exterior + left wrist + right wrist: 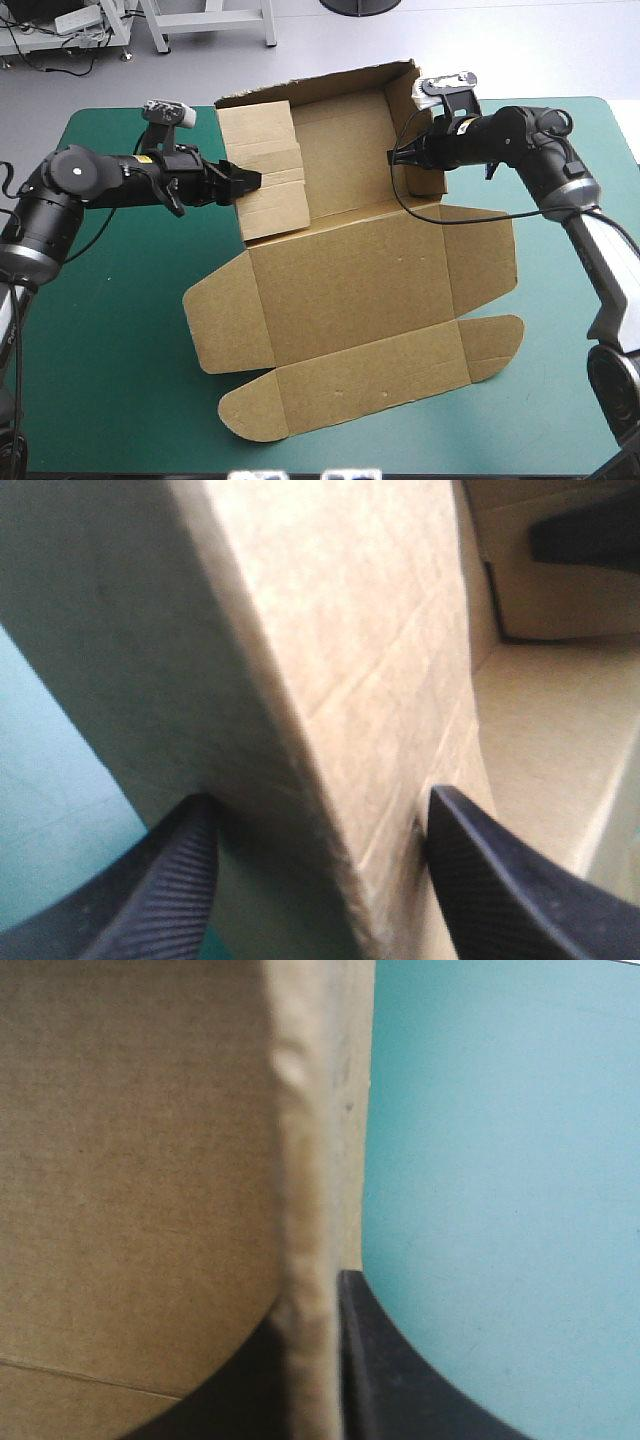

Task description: Fold the box

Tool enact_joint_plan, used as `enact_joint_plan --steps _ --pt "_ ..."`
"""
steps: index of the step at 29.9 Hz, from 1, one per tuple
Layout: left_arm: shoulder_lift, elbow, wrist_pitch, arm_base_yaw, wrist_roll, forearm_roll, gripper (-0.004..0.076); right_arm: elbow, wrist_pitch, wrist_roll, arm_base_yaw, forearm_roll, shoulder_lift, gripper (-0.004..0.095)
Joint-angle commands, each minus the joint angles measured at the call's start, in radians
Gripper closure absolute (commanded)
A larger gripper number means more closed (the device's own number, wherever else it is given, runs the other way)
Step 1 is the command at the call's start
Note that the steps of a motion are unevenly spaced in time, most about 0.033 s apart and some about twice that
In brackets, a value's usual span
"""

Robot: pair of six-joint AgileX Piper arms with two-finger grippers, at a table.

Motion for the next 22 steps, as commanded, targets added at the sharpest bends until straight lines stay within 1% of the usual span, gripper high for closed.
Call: enact_joint_plan --steps 1,3,7,10,12,15,18,19,22 --pt "-0.032 -0.033 -0.142 -0.092 -0.189 0.135 0.0309 -0.030 -0.056 0.017 0.023 0.099 -0.052 0.0931" --pt "-0.032 -0.033 -0.198 -0.130 -0.286 0.226 0.0311 -0.030 -0.063 0.022 0.031 0.099 -0.052 0.0931" --pt "-0.030 -0.033 -0.296 -0.191 -0.529 0.406 0.0316 -0.030 -0.078 0.041 0.048 0.101 -0.052 0.0931" --pt "-0.028 -0.033 -0.344 -0.223 -0.630 0.486 0.0344 -0.030 -0.087 0.052 0.062 0.105 -0.052 0.0931" --pt "-0.019 -0.033 -0.357 -0.243 -0.682 0.547 0.0380 -0.030 -0.098 0.052 0.079 0.097 -0.052 0.0931" --pt "0.007 -0.033 -0.358 -0.278 -0.760 0.644 0.0463 -0.030 -0.104 0.055 0.104 0.088 -0.052 0.0931" --pt "0.032 -0.033 -0.363 -0.306 -0.804 0.732 0.0524 -0.030 -0.099 0.056 0.109 0.078 -0.052 0.0931" --pt "0.038 -0.033 -0.366 -0.310 -0.817 0.756 0.0542 -0.030 -0.093 0.056 0.109 0.067 -0.052 0.0930" --pt "0.051 -0.033 -0.377 -0.310 -0.820 0.773 0.0603 -0.030 -0.064 0.098 0.109 -0.013 -0.052 0.0931"
